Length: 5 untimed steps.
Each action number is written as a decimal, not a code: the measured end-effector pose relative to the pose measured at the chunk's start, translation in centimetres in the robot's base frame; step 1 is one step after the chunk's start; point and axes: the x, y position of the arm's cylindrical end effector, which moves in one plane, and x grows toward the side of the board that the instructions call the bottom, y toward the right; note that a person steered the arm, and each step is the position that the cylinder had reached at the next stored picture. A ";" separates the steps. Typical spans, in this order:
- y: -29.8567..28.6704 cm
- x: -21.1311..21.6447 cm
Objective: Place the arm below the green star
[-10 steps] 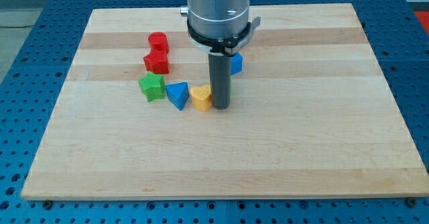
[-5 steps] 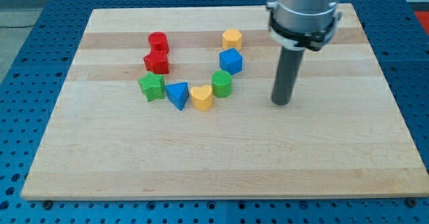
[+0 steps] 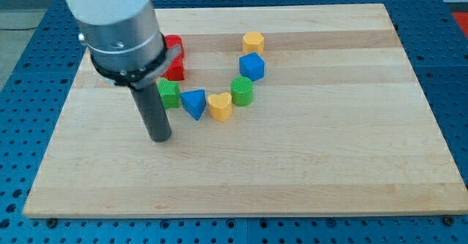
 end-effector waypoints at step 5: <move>-0.2 -4.5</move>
